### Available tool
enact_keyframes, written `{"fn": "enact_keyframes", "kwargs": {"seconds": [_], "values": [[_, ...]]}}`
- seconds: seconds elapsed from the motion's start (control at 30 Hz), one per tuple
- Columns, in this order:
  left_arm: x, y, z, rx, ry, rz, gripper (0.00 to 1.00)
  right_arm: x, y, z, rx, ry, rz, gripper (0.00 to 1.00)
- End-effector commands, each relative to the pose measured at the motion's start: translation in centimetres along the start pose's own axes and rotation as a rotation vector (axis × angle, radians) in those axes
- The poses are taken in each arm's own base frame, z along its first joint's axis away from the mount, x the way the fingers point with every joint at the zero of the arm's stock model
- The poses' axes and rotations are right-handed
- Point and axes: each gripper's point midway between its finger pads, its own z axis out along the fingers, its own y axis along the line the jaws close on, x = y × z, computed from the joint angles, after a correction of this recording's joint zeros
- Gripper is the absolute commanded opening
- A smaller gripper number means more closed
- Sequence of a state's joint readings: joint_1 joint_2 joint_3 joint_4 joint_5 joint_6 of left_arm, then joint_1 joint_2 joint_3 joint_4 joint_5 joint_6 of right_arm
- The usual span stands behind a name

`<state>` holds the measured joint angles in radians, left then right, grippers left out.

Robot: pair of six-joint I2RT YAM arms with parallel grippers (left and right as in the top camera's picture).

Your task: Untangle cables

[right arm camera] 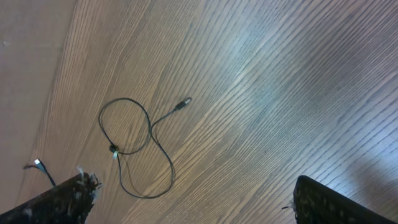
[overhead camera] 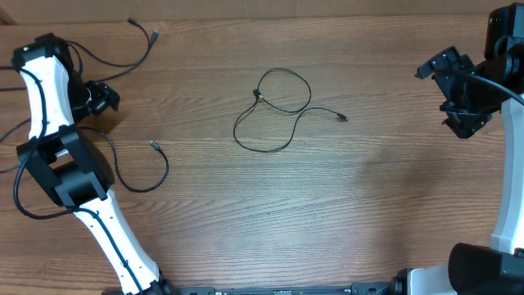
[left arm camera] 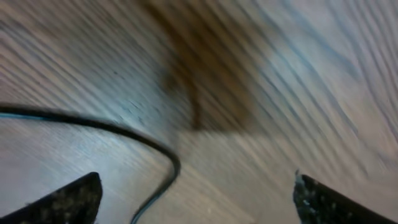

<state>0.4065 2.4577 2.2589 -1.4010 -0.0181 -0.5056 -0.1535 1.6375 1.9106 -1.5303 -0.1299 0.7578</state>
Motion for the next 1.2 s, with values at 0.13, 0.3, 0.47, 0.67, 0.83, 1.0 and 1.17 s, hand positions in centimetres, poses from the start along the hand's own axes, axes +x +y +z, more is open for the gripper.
{"fn": "enact_keyframes", "kwargs": {"seconds": [0.13, 0.3, 0.47, 0.67, 0.83, 1.0, 1.17], "values": [[-1.7, 0.2, 2.1, 0.006, -0.049, -0.12, 0.67, -0.2, 0.1, -0.3, -0.004, -0.016, -0.011, 1.0], [-2.6, 0.5, 2.2, -0.007, -0.089, -0.123, 0.49, -0.2, 0.1, -0.3, -0.004, -0.016, -0.011, 1.0], [-2.5, 1.0, 3.2, -0.017, -0.074, -0.131, 0.48, -0.2, 0.1, -0.3, -0.004, -0.016, -0.011, 1.0], [-2.7, 2.4, 4.2, -0.045, -0.067, -0.14, 0.15, -0.2, 0.1, -0.3, -0.004, -0.016, -0.011, 1.0], [-3.0, 3.2, 3.3, -0.015, -0.049, -0.144, 0.04, -0.2, 0.1, -0.3, -0.004, -0.016, -0.011, 1.0], [-2.2, 0.3, 0.9, 0.286, 0.104, -0.246, 0.04, -0.2, 0.1, -0.3, -0.004, -0.016, -0.011, 1.0], [-1.8, -2.0, -3.0, 0.647, 0.346, -0.471, 0.04, -0.2, 0.1, -0.3, -0.004, -0.016, -0.011, 1.0]]}}
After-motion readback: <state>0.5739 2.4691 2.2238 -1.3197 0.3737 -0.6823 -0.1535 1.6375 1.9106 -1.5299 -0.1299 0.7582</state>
